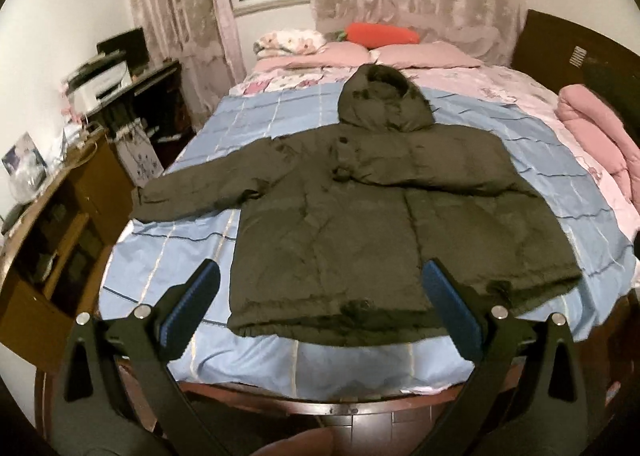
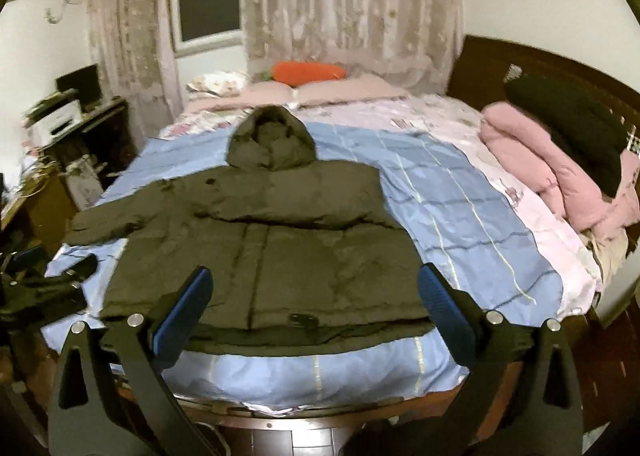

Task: Fold large clothes
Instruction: 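Withdraw the right tool from the jacket, then roll the left tool and move it toward the other jacket sleeve, then close the left tool on the cuff of the olive sleeve, then lift the held sleeve with the left tool and carry it over the jacket body, then lay the sleeve across the jacket front and open the left tool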

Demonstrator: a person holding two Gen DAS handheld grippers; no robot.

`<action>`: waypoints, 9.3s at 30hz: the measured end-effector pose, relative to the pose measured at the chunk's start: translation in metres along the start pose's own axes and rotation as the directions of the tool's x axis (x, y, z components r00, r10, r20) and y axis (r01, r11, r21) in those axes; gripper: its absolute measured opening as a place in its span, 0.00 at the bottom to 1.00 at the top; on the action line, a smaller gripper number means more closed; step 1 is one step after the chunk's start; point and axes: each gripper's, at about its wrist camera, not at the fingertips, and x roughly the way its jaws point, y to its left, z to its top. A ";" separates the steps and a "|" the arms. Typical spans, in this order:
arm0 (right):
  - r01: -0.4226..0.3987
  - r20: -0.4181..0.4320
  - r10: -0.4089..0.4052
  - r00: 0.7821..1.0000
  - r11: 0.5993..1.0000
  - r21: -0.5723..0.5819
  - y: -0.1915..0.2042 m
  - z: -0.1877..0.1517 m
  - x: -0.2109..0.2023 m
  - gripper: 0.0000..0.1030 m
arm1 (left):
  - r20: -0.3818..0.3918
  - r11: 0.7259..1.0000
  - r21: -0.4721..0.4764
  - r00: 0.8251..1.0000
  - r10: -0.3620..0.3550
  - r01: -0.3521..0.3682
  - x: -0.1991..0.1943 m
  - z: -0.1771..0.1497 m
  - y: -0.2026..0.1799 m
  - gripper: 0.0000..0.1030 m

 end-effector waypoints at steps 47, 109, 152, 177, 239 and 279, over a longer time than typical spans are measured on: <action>-0.070 0.139 0.071 0.988 0.997 -0.011 0.008 0.002 -0.071 0.99 | 0.095 0.998 -0.053 0.995 -0.037 0.043 -0.094 -0.013 0.018 0.98; -0.065 0.286 0.055 0.957 0.998 0.026 -0.058 -0.002 0.032 0.99 | 0.367 0.295 -0.805 0.823 -0.433 0.514 0.104 -0.036 0.283 0.98; -0.068 0.061 0.066 0.996 0.997 0.029 -0.038 -0.026 0.148 0.99 | 0.227 0.239 -0.926 0.936 -0.270 0.293 0.396 -0.039 0.452 0.98; -0.080 0.010 0.080 0.997 0.997 0.018 -0.028 -0.031 0.166 0.99 | 0.207 0.484 -0.853 0.978 -0.036 0.198 0.395 0.006 0.436 0.04; -0.044 0.077 0.029 0.997 0.978 0.204 -0.145 -0.049 0.104 0.99 | 0.031 0.965 0.056 0.965 -0.260 0.258 0.343 0.169 -0.101 0.08; -0.121 0.056 0.115 0.992 0.986 0.118 -0.065 -0.050 0.061 0.99 | -0.044 1.000 -0.025 0.999 0.013 -0.014 0.031 -0.028 0.016 0.98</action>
